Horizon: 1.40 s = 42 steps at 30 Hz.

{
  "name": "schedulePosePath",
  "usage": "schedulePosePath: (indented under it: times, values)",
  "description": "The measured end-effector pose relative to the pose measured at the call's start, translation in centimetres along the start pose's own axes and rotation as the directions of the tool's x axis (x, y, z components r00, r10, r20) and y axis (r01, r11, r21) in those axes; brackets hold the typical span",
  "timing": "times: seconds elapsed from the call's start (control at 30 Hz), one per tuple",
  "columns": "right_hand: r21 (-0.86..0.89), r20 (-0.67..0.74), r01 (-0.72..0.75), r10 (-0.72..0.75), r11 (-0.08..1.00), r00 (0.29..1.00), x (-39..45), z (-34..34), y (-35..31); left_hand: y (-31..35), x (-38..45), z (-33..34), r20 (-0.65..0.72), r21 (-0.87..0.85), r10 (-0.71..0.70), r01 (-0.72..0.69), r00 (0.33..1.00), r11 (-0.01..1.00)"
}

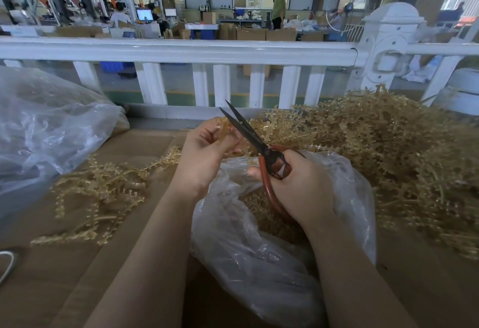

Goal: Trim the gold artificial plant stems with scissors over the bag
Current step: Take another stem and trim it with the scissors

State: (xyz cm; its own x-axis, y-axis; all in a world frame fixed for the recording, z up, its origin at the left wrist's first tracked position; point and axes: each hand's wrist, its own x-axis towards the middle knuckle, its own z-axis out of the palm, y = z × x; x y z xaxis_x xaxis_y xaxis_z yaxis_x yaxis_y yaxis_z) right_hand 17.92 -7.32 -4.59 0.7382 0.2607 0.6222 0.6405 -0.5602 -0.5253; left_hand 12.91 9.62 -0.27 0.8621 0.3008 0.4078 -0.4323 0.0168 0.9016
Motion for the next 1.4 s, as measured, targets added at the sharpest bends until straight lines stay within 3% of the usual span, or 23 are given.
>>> schedulePosePath:
  times: [0.73,0.93,1.03,1.1,1.17,1.27,1.4]
  values:
    - [0.047,0.005,-0.008,0.008,0.999,1.0,0.06,0.03,-0.03,-0.02,-0.01,-0.12,0.06,0.022,0.053,-0.055,0.997,0.998]
    - [0.034,0.002,-0.01,0.01,0.999,1.0,-0.02,-0.04,-0.05,0.06,-0.04,-0.07,0.056,0.014,0.034,-0.035,0.998,0.999]
    - [0.048,0.033,-0.007,0.006,0.999,0.999,-0.08,-0.21,-0.29,-0.07,0.11,-0.1,-0.005,0.044,-0.044,0.044,0.999,0.998]
    - [0.107,0.042,-0.018,0.014,0.994,0.999,-0.1,-0.19,-0.43,-0.28,0.22,-0.12,-0.088,0.03,-0.121,0.124,0.989,0.992]
    - [0.225,0.078,-0.13,0.115,0.966,0.99,-0.04,-0.08,-0.6,-0.4,0.24,-0.24,-0.142,-0.017,-0.18,0.179,0.973,0.984]
    - [0.416,0.119,-0.276,0.249,0.866,0.961,0.26,-0.19,-0.67,-0.21,0.2,-0.44,-0.136,-0.102,-0.223,0.211,0.965,0.972]
    - [0.617,0.191,-0.35,0.297,0.705,0.935,0.51,-0.49,-0.53,0.09,0.2,-0.15,-0.103,-0.163,-0.245,0.226,0.964,0.96]
